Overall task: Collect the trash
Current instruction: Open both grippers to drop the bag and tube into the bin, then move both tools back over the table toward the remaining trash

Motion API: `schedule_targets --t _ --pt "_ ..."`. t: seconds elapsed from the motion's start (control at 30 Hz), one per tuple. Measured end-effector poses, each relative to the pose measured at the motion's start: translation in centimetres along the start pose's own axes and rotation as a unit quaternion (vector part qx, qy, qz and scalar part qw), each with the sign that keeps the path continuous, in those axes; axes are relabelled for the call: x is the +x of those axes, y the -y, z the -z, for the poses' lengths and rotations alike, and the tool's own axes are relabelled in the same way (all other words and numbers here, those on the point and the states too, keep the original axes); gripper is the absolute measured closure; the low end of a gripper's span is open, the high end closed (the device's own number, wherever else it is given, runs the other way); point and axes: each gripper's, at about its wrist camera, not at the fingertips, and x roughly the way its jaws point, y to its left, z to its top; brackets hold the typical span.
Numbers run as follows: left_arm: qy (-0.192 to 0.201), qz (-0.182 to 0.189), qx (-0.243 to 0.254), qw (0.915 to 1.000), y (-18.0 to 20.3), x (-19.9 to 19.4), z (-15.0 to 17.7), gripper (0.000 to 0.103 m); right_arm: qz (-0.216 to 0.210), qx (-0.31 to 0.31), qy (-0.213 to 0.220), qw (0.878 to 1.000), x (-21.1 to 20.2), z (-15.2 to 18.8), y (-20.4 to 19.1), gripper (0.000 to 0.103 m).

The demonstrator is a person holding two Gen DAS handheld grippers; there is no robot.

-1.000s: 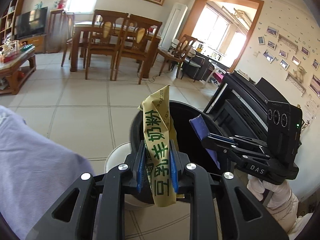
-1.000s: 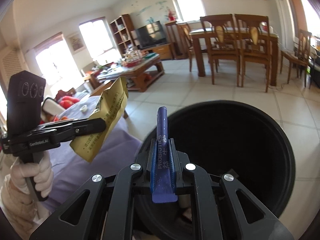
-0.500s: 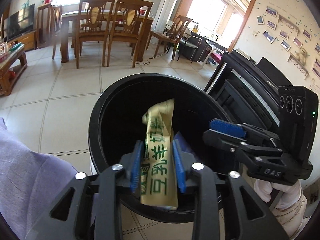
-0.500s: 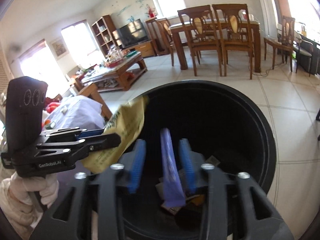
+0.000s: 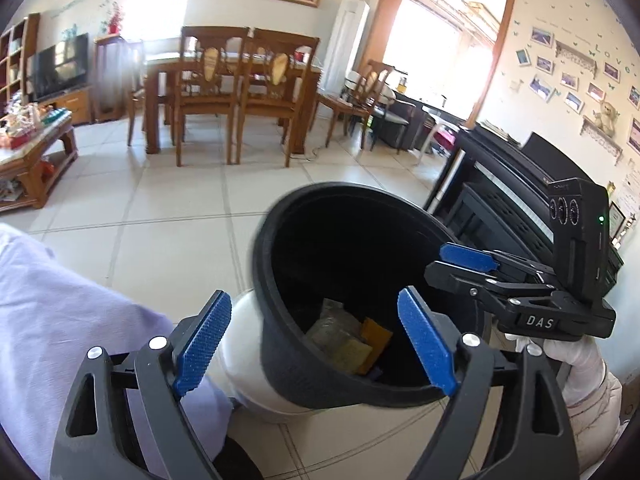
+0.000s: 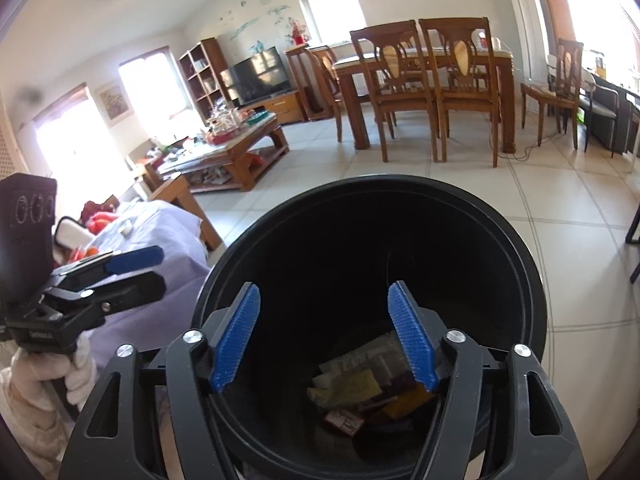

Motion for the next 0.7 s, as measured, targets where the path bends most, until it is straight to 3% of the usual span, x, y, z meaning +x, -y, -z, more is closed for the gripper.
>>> schedule_targets --t 0.1,0.17,0.37,0.7 --pt "0.008 -0.016 -0.012 0.9998 -1.3 -1.5 0.2 0.016 -0.007 -0.011 -0.001 1.000 0.5 -0.6 -2.3 0.026" --pt "0.014 -0.034 -0.020 0.9991 -2.4 -2.7 0.5 0.007 -0.017 -0.024 -0.003 1.000 0.9 -1.1 -4.1 0.023" --pt "0.039 -0.084 -0.059 0.9939 -7.4 -6.9 1.8 0.005 -0.051 -0.079 -0.010 0.996 3.0 -2.7 -11.3 0.015" --pt "0.063 -0.164 -0.144 0.9739 -16.8 -14.7 5.0 0.005 -0.123 -0.156 -0.040 0.979 8.7 -4.3 -25.3 0.014"
